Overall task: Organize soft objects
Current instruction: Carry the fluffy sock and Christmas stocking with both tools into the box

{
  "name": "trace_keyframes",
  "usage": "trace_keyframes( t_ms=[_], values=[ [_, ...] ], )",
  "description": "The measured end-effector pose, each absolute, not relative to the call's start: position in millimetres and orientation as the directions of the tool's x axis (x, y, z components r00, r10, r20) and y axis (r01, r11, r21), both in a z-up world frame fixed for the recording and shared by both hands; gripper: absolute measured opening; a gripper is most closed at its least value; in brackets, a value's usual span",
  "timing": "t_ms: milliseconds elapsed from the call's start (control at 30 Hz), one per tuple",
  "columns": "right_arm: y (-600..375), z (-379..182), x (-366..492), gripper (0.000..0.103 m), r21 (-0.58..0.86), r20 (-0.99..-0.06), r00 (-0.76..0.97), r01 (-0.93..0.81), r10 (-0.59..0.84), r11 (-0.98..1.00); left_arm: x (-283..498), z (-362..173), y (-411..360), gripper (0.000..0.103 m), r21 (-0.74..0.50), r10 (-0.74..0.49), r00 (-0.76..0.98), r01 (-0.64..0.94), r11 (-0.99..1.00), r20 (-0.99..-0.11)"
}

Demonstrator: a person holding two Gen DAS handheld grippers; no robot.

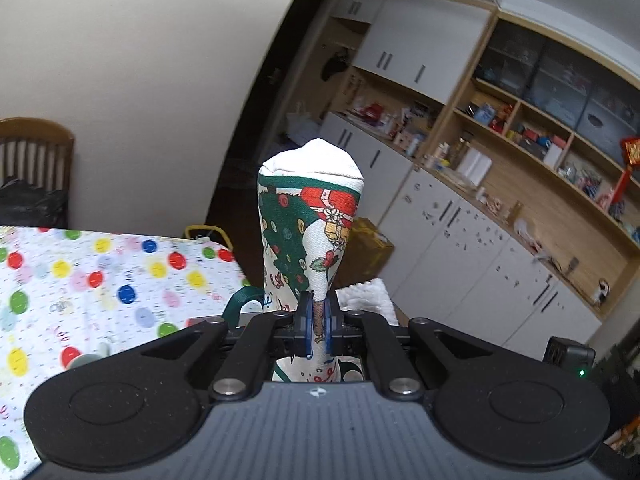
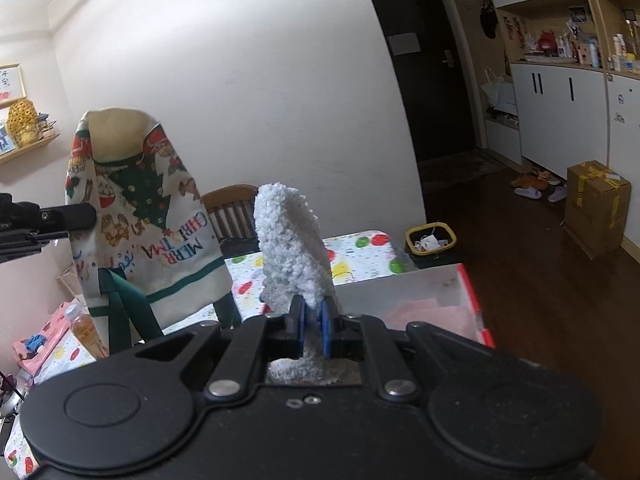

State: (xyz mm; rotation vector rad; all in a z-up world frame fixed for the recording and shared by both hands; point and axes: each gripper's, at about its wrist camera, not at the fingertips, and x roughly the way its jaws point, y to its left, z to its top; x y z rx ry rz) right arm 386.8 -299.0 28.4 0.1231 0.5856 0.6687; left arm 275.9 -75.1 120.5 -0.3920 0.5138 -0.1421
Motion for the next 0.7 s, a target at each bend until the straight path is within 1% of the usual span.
trace_keyframes(
  t_ms=[100, 267, 367, 500, 700],
  values=[
    [-309.5, 24.7, 395.1, 0.007, 0.302, -0.48, 0.628, -0.537, 0.613, 0.787, 293.1, 112.7, -96.3, 0.005, -0.381, -0.233, 0.843, 0.037, 0.924, -0.485],
    [-320.6, 16.4, 408.6, 0.007, 0.302, -0.506, 0.619, -0.524, 0.6, 0.796, 321.6, 83.9, -116.9, 0.005, -0.342, -0.209, 0.798, 0.004, 0.94, -0.565],
    [-323.3, 10.6, 416.1, 0.007, 0.303, -0.523, 0.613, -0.515, 0.592, 0.802, 338.0, 65.1, -121.7, 0.005, -0.307, -0.175, 0.769, -0.028, 0.951, -0.615],
    [-321.2, 1.4, 424.1, 0.007, 0.277, -0.546, 0.613, -0.512, 0.572, 0.813, 358.7, 42.5, -123.1, 0.005, -0.235, -0.099, 0.735, -0.084, 0.968, -0.671],
    [-320.8, -18.0, 444.3, 0.007, 0.288, -0.595, 0.577, -0.498, 0.56, 0.818, 384.9, 19.7, -124.8, 0.005, -0.164, -0.026, 0.699, -0.131, 0.978, -0.715]
  ],
)
